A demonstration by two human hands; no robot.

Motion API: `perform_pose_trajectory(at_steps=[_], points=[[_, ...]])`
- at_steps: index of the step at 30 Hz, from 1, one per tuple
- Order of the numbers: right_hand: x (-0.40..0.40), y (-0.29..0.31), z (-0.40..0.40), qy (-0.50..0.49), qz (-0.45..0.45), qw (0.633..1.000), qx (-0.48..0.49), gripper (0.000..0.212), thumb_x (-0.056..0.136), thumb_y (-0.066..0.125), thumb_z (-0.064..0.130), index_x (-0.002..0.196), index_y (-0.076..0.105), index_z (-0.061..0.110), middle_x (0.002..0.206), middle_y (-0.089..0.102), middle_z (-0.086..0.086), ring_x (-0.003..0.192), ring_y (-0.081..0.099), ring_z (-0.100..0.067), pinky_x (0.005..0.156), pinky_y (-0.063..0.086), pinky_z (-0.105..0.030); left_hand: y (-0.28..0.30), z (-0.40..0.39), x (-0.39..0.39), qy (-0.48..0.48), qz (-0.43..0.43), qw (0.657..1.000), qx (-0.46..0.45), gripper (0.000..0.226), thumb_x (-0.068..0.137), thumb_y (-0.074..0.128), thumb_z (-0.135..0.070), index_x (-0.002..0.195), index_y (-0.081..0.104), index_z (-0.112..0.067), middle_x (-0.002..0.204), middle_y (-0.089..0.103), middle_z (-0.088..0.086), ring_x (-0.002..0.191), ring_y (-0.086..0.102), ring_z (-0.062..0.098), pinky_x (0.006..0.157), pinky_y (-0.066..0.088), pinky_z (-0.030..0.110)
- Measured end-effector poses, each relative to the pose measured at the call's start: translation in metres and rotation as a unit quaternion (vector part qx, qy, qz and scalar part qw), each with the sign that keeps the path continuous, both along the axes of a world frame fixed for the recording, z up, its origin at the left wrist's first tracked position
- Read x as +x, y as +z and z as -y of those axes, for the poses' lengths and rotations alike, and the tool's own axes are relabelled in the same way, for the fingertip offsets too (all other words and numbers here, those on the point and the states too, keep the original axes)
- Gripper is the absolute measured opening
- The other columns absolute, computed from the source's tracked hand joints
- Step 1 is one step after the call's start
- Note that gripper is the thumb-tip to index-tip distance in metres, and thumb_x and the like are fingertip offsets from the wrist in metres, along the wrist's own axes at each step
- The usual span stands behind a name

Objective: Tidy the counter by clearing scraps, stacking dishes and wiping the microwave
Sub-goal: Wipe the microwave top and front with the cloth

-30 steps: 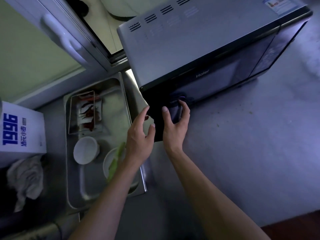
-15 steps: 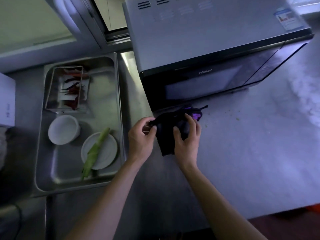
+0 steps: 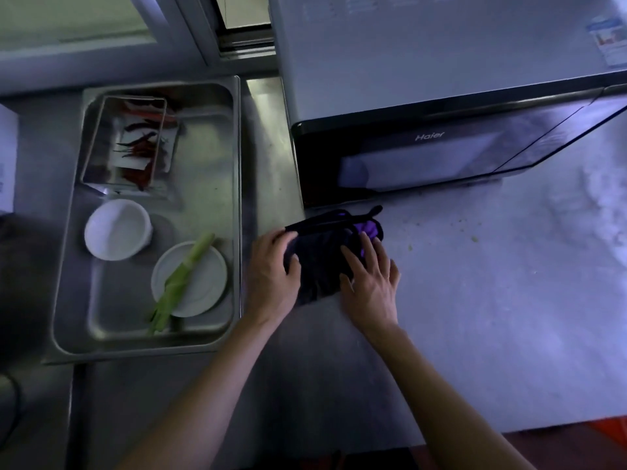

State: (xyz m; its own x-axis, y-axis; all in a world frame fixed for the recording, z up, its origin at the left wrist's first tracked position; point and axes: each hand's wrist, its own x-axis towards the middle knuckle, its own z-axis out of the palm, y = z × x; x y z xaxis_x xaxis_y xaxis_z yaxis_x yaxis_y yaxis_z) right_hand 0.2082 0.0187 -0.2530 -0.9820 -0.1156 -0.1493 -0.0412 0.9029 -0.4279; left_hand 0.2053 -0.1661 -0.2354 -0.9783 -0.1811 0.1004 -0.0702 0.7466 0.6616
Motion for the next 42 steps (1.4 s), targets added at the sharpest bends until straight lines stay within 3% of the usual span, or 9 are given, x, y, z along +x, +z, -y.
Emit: perform_pose_trajectory(at_steps=[7,11,15,18,26,34,42], points=[[-0.011,-0.022,-0.017,0.128,0.020,0.987,0.093,0.058,0.105,0.037,0.039,0.158,0.021,0.022,0.166,-0.005,-0.007,0.153,-0.015,-0.025,0.124,-0.007,-0.045,-0.021,-0.016,0.024,-0.132,0.145,0.962,-0.187,0.053,0.097,0.052,-0.035,0.147,0.044,-0.019,0.158,0.032,0.007,0.146,0.027,0.028,0.114,0.034,0.047],[-0.017,-0.024,-0.007,0.145,-0.010,0.981,0.129,0.061,0.102,0.042,0.032,0.156,0.025,0.010,0.166,0.000,-0.016,0.153,-0.009,-0.033,0.123,-0.004,-0.052,-0.024,-0.011,0.010,-0.132,0.167,0.950,-0.230,0.058,0.098,0.051,-0.036,0.152,0.034,-0.025,0.161,0.024,0.007,0.148,0.022,0.029,0.115,0.028,0.054],[-0.023,-0.025,0.006,0.167,-0.009,0.979,0.115,0.063,0.103,0.040,0.032,0.159,0.014,0.018,0.166,-0.008,-0.013,0.152,-0.014,-0.032,0.124,0.000,-0.051,-0.025,-0.002,-0.006,-0.130,0.179,0.943,-0.248,0.069,0.095,0.056,-0.030,0.155,0.023,-0.030,0.163,0.017,0.011,0.149,0.016,0.032,0.116,0.024,0.061],[-0.029,-0.029,0.011,0.193,0.021,0.974,0.113,0.060,0.106,0.027,0.040,0.160,0.005,0.022,0.166,-0.016,-0.007,0.151,-0.020,-0.029,0.125,-0.001,-0.049,-0.027,0.004,-0.016,-0.128,0.195,0.938,-0.258,0.068,0.097,0.050,-0.029,0.156,0.017,-0.032,0.165,0.005,0.009,0.152,0.005,0.031,0.116,0.017,0.064],[-0.056,-0.026,0.025,0.197,0.036,0.973,0.118,0.061,0.106,0.023,0.043,0.160,0.001,0.024,0.167,-0.013,-0.003,0.151,-0.021,-0.029,0.122,-0.011,-0.048,-0.028,0.016,-0.042,-0.143,0.211,0.931,-0.262,0.068,0.100,0.042,-0.032,0.157,0.005,-0.033,0.166,-0.007,0.007,0.152,-0.010,0.032,0.117,0.002,0.063],[-0.054,-0.026,0.007,0.189,0.045,0.975,0.106,0.063,0.103,0.024,0.039,0.160,0.001,0.025,0.166,-0.015,0.000,0.151,-0.021,-0.026,0.122,-0.010,-0.051,-0.029,-0.005,-0.035,-0.163,0.197,0.923,-0.288,0.070,0.099,0.045,-0.035,0.158,0.007,-0.029,0.163,-0.001,0.022,0.149,-0.001,0.046,0.121,0.010,0.058],[-0.065,-0.024,-0.069,0.175,0.052,0.978,0.102,0.065,0.104,0.030,0.038,0.159,-0.001,0.028,0.166,-0.017,0.001,0.151,-0.021,-0.025,0.123,-0.010,-0.049,-0.036,-0.075,-0.038,-0.173,0.180,0.927,-0.279,0.070,0.100,0.043,-0.037,0.157,0.003,-0.032,0.163,-0.005,0.025,0.149,-0.003,0.047,0.120,0.018,0.056]])
